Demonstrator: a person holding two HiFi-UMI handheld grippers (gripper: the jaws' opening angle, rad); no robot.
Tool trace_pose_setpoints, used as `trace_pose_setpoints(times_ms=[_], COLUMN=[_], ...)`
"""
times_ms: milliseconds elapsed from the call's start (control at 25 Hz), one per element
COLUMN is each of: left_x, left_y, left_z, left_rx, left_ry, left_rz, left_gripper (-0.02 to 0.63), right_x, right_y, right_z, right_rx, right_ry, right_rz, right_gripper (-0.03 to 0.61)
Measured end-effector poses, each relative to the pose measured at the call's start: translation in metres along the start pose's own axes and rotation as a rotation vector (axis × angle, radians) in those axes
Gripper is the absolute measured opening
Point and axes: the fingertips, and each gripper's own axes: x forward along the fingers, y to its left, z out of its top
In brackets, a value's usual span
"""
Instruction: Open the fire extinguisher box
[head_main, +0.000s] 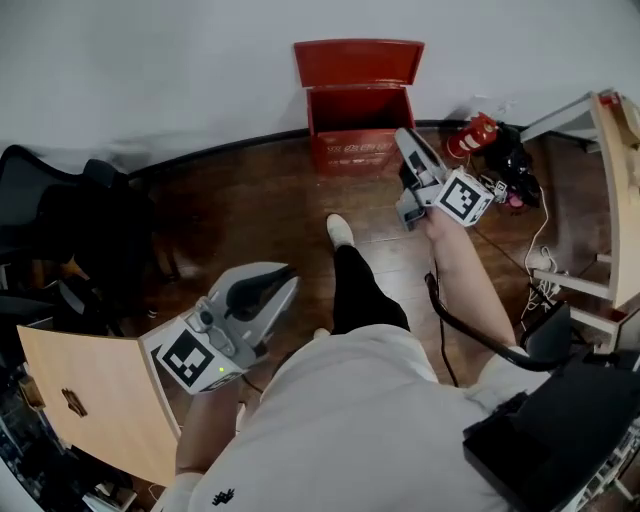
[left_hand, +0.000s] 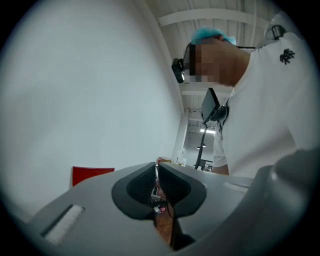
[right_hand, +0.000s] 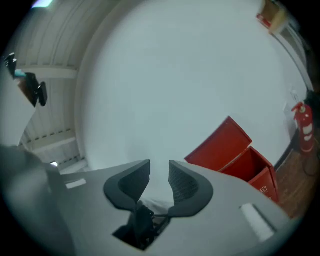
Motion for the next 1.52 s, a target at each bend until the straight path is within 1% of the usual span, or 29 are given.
trace_pose_setpoints(times_ms=[80,160,240,320,440,520,600,760,1000,1160,1240,1360,1520], left_x=[-0.026,-0.051,-0.075,-0.094,-0.109,-0.113,-0.116,-0.115,-0.085,-0.068,-0.063,-0.057,-0.05], left_y=[-0.044,-0.07,-0.091,-0.116,-0.15,-0.164,-0.178,-0.211,-0.273,-0.319,-0.33,-0.333,-0.339], left_z=[-0.005,-0.011,-0.016,-0.021,-0.03,-0.033,-0.035,-0.047,-0.053,-0.067,-0.07,-0.066,-0.067], left_rx=[0.017,0.003,-0.021,-0.018,0.05,0.087,0.093,0.081,0.12,0.124,0.117,0.097,0.1], left_ry=[-0.011,-0.004,0.003,0.026,0.085,0.108,0.11,0.1,0.085,0.077,0.083,0.09,0.095], left_rz=[-0.015,-0.044,-0.069,-0.082,-0.1,-0.11,-0.113,-0.105,-0.191,-0.217,-0.223,-0.232,-0.23], left_gripper=[0.011,0.009,0.009,0.009,0.009,0.009,0.009,0.009,0.009,0.009,0.009,0.009,0.009], right_x=[-0.059,-0.105,-0.145,-0.185,-0.246,-0.276,-0.3,-0.341,-0.407,-0.45,-0.457,-0.456,-0.464], right_y=[0.061,0.115,0.161,0.196,0.237,0.254,0.267,0.284,0.292,0.281,0.28,0.281,0.274], right_z=[-0.013,-0.032,-0.058,-0.089,-0.128,-0.143,-0.15,-0.151,-0.15,-0.151,-0.148,-0.14,-0.134], right_rx=[-0.13,-0.226,-0.3,-0.371,-0.52,-0.603,-0.655,-0.716,-0.779,-0.81,-0.808,-0.808,-0.801], right_ry=[0.027,0.041,0.073,0.138,0.247,0.294,0.315,0.31,0.304,0.316,0.318,0.326,0.317], right_rz=[0.044,0.065,0.074,0.073,0.06,0.05,0.044,0.044,0.026,0.017,0.013,0.001,0.002], right_gripper=[0.109,0.109,0.109,0.109,0.11,0.11,0.109,0.107,0.099,0.094,0.091,0.087,0.087])
